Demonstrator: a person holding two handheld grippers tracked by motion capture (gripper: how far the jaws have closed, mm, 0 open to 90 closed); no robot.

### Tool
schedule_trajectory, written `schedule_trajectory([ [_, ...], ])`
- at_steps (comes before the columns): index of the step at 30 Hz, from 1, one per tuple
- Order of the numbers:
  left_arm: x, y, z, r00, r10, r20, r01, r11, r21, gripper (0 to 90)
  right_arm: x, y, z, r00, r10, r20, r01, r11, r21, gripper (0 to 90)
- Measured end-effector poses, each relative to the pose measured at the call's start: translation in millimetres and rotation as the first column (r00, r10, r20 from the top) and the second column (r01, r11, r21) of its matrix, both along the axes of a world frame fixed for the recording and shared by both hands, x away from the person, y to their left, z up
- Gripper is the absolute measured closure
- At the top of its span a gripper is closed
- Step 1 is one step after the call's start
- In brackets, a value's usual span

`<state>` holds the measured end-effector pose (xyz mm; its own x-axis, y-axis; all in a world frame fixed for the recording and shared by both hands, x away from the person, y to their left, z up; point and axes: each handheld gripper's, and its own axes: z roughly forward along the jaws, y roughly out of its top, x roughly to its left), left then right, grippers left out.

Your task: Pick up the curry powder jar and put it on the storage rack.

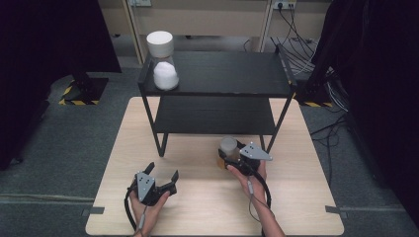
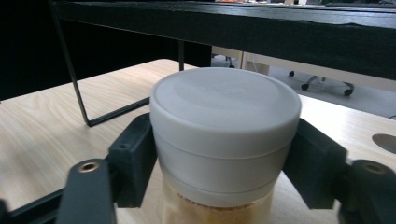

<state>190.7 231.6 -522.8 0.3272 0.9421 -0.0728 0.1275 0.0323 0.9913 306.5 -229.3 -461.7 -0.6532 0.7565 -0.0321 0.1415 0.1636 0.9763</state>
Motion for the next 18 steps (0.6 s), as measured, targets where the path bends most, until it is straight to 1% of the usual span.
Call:
schedule_trajectory([
  [6,-0.1,0.3,-0.2,1.0,0.0,0.002,0.0,1.0,0.002,5.9,1.7,-1.7,1.4,1.0,0.004,-0.008,-0.004,1.0,0.003,34.1],
  [11,-0.1,0.7,-0.6,1.0,-0.001,0.003,0.001,1.0,-0.001,5.9,0.4,-1.0,2.7,0.9999,0.002,-0.011,-0.002,1.0,0.001,34.2],
  [13,-0.1,0.8,-0.7,1.0,-0.001,0.004,0.001,1.0,-0.002,5.9,-0.5,-1.6,3.7,0.9999,0.005,-0.012,-0.005,1.0,0.007,34.2],
  [16,-0.2,1.0,-0.8,1.0,0.0,0.004,0.0,1.0,-0.004,5.9,-5.8,-3.3,7.2,0.9999,0.014,0.006,-0.014,0.9997,0.022,34.2],
  [18,-0.2,0.8,-0.7,1.0,0.001,0.004,-0.001,1.0,-0.002,6.0,-10.6,-4.2,11.7,0.9993,0.022,0.03,-0.023,0.9994,0.024,34.3],
])
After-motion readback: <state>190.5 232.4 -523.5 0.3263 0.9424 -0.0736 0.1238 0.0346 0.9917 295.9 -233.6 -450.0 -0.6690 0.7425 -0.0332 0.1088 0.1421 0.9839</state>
